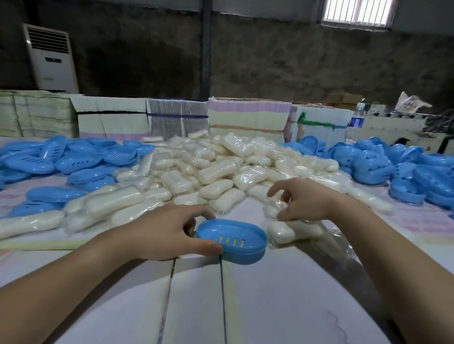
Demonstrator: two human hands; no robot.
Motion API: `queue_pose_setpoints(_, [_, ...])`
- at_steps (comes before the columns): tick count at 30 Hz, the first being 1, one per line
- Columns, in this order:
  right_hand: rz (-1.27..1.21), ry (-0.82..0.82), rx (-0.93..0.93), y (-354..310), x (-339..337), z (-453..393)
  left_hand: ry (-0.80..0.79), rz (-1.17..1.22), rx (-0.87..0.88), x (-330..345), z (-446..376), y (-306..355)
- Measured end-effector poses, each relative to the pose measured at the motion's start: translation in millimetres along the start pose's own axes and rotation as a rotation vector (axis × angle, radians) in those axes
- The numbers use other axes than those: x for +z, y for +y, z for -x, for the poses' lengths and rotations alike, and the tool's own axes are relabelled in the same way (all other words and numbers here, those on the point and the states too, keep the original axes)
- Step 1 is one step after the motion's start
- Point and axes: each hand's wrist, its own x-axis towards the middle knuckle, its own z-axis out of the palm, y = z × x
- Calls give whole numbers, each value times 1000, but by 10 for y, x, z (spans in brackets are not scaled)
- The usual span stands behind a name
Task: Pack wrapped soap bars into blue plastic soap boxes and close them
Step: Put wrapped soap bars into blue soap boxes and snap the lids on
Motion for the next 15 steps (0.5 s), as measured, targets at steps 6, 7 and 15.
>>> queue_pose_setpoints(6, [-157, 370, -169, -76, 0, 110, 33, -13, -23, 28, -4, 10])
queue_pose_setpoints(7, [-244, 431, -202, -115, -5, 127, 42, -18, -30, 34, -7, 11])
queue_pose_setpoints(15, [-966, 325, -363, -475, 98, 280, 134, -19, -131, 59, -23, 7])
